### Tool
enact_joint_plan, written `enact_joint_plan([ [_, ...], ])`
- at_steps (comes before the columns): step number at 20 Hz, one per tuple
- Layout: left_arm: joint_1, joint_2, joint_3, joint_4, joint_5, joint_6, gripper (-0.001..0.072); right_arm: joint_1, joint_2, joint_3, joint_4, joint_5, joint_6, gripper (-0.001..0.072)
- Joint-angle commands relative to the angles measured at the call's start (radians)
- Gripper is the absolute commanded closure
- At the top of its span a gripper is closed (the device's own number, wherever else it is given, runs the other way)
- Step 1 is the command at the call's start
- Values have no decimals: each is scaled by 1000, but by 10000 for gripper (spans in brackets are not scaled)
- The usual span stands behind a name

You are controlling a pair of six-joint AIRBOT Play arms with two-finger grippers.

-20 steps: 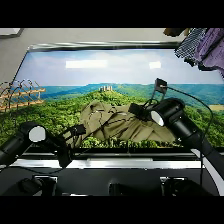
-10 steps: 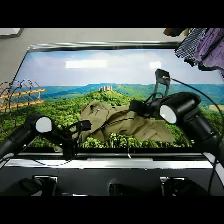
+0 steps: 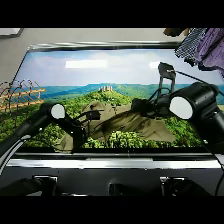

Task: Fold the clothes and pants, and hang the long-sleeved shirts on hangers.

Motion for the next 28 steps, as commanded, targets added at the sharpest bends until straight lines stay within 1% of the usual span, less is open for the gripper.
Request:
enact_joint_plan([
  [1,-22,-55,40,0,8,-7,690,1,2,7,-21,-8,28,690],
  [3,-55,-57,42,-6,42,-6,689,1,1,7,-13,-33,39,690],
  [6,-107,-58,42,-38,114,-7,689,1,1,7,-40,-39,39,690],
  [10,-130,-67,42,-89,230,-36,690,1,1,7,-30,6,34,690],
  [13,-141,-77,42,-127,259,-36,690,1,1,7,-24,-6,31,690],
  [16,-159,-101,42,-135,267,-41,690,1,1,7,17,-13,21,690],
  [19,-164,-115,43,-137,293,-97,689,1,1,7,56,-18,12,690],
  [22,-164,-115,50,-143,301,-97,689,1,1,7,58,-18,8,689],
  [23,-164,-115,55,-143,302,-97,689,1,1,7,61,-13,6,655],
  [24,-164,-115,57,-148,309,-97,689,1,1,7,75,-10,-19,586],
  [25,-164,-115,57,-159,312,-97,689,1,3,7,89,-4,-50,495],
  [26,-164,-115,57,-166,317,-97,689,1,8,7,97,4,-67,350],
  [27,-164,-115,57,-175,320,-97,689,1,19,7,100,4,-89,297],
  [28,-164,-115,57,-176,322,-97,690,1,36,7,96,3,-95,268],
])
